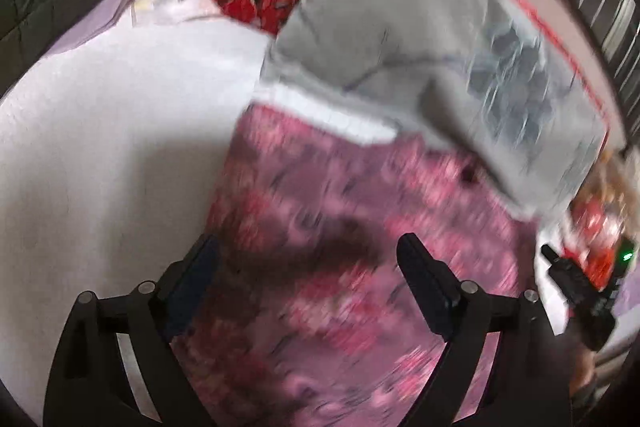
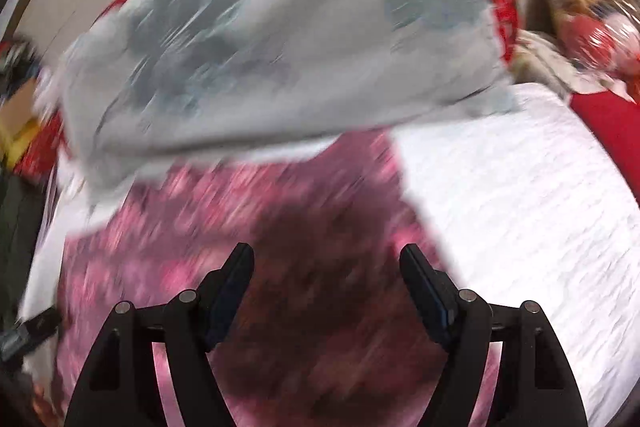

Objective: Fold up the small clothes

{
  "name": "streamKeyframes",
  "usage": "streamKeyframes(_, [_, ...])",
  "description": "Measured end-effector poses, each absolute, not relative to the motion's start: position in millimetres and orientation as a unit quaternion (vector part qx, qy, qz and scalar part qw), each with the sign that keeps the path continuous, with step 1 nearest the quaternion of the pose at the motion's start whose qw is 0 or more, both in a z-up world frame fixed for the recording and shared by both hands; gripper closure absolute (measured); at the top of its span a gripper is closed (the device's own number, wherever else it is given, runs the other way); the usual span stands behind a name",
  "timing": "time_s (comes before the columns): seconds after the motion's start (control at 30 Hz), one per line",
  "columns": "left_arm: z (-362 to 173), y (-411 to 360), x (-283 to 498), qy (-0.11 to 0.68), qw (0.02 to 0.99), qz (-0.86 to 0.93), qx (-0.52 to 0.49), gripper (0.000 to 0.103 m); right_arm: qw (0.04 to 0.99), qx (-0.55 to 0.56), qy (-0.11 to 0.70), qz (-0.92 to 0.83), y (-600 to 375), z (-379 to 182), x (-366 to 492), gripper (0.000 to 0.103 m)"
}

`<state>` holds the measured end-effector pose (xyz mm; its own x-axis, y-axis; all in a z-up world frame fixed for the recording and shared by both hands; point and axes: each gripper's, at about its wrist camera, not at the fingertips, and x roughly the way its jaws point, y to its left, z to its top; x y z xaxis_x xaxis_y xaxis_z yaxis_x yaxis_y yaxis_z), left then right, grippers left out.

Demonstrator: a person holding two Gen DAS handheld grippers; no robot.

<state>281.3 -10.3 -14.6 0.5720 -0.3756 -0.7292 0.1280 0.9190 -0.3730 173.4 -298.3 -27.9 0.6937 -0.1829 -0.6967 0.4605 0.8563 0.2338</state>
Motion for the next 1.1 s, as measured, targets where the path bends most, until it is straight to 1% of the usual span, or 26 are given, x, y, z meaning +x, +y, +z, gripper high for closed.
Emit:
streamKeyframes(0.07, [-27,-18,294,0.468,0.857,-0.157,-0.148,0.012,0.893,0.229,0.335,-0.195,-322,-28,181,0.035])
streamKeyframes(0.13, [-47,-31,304,0.509,0.837,-0.153,-0.128,0.012,0.881,0.247,0.343,-0.214,-337,-38,193,0.035])
streamKeyframes(0.17, [-53,-42,304,0.509,0.845,-0.137,-0.092,0.006,0.869,0.248,0.366,-0.221,-342,-49,200,0.035])
streamKeyframes(0.2, [-51,-53,299,0.489,0.863,-0.118,-0.046,0.003,0.853,0.244,0.403,-0.224,-345,-63,208,0.035])
streamKeyframes(0.27, [-46,-64,293,0.471,0.876,-0.108,-0.002,0.003,0.866,0.196,0.398,-0.231,-335,-61,212,0.036])
streamKeyframes(0.3, [-42,-65,292,0.469,0.876,-0.110,0.004,0.003,0.867,0.183,0.403,-0.227,-330,-58,212,0.037])
streamKeyframes(0.33, [-37,-61,291,0.472,0.874,-0.117,0.000,0.003,0.872,0.186,0.404,-0.205,-323,-52,208,0.040])
streamKeyframes(0.37, [-33,-56,289,0.472,0.873,-0.124,-0.010,0.003,0.879,0.194,0.394,-0.186,-318,-47,201,0.046])
streamKeyframes(0.4, [-29,-49,285,0.470,0.873,-0.130,-0.028,0.003,0.891,0.205,0.371,-0.160,-310,-39,188,0.044])
streamKeyframes(0.47, [-28,-33,280,0.479,0.864,-0.147,-0.055,0.003,0.903,0.209,0.348,-0.138,-297,-33,168,0.043])
streamKeyframes(0.5, [-32,-30,277,0.489,0.856,-0.156,-0.060,0.003,0.905,0.211,0.348,-0.123,-291,-36,159,0.043])
streamKeyframes(0.53, [-38,-30,276,0.503,0.848,-0.159,-0.058,0.003,0.901,0.209,0.365,-0.106,-284,-45,154,0.042])
streamKeyframes(0.6, [-56,-32,274,0.535,0.830,-0.153,-0.042,0.002,0.884,0.186,0.416,-0.103,-275,-67,157,0.039])
streamKeyframes(0.63, [-58,-28,270,0.532,0.830,-0.158,-0.051,0.003,0.893,0.152,0.409,-0.107,-268,-65,157,0.040])
streamKeyframes(0.7, [-52,-16,264,0.541,0.819,-0.178,-0.069,0.004,0.889,0.123,0.423,-0.128,-256,-55,160,0.039])
streamKeyframes(0.8, [-41,16,263,0.544,0.819,-0.165,-0.084,0.004,0.911,0.130,0.384,-0.075,-223,-29,147,0.039])
streamKeyframes(0.83, [-39,27,265,0.545,0.821,-0.152,-0.082,0.004,0.917,0.116,0.378,-0.046,-204,-24,142,0.038])
streamKeyframes(0.87, [-36,42,267,0.549,0.819,-0.141,-0.087,0.004,0.919,0.094,0.383,-0.008,-179,-23,138,0.031])
streamKeyframes(0.9, [-35,51,269,0.553,0.817,-0.136,-0.094,0.004,0.919,0.077,0.387,0.021,-161,-24,134,0.030])
streamKeyframes(0.97, [-32,75,273,0.562,0.809,-0.129,-0.114,0.004,0.910,0.021,0.401,0.100,-105,-34,121,0.030])
streamKeyframes(1.1, [-32,98,276,0.576,0.801,-0.113,-0.115,0.004,0.892,-0.106,0.398,0.186,-22,-52,97,0.030])
